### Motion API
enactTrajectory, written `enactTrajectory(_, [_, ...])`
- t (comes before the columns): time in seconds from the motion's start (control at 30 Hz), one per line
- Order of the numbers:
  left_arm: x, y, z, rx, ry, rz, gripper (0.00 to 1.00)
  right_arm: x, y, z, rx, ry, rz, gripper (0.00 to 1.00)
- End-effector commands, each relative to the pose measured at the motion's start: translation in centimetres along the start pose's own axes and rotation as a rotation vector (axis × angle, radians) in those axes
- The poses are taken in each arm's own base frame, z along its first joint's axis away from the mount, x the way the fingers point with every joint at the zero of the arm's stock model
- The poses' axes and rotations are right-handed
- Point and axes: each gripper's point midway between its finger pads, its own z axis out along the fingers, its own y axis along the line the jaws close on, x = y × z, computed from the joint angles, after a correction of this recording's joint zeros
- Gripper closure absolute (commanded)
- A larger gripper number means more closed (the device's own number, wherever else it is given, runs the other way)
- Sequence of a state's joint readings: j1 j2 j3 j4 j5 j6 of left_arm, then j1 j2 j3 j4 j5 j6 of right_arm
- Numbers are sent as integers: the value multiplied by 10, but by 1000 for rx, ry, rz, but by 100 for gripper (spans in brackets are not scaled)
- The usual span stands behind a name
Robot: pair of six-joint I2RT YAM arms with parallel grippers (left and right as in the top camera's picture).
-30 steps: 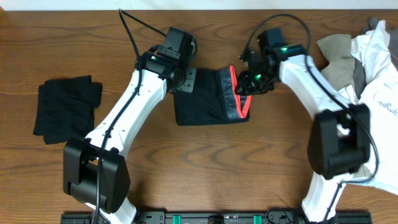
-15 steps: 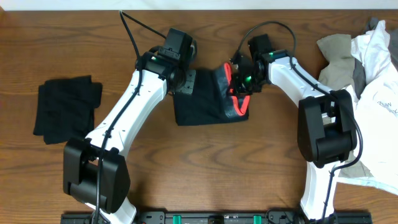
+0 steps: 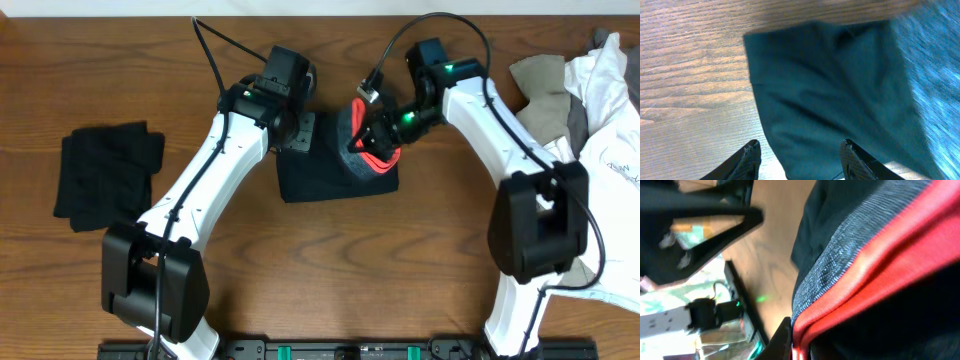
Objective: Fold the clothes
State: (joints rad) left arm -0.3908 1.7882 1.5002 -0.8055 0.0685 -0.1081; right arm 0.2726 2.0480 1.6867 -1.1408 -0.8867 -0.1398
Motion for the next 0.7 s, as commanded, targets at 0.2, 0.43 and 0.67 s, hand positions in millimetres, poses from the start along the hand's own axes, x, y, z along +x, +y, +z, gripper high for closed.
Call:
enactTrajectory(0.2, [5,2,5,-4,21,-8,47,55,-58,-26,432,216,73,89])
enactTrajectory(0.43, [9,2,5,-3,37,-8,46,69,-92,-41,644,255,149,83])
enactTrajectory(0.67, [16,3,4,-9,67,-9,46,76,-129,-60,882,210,294,75])
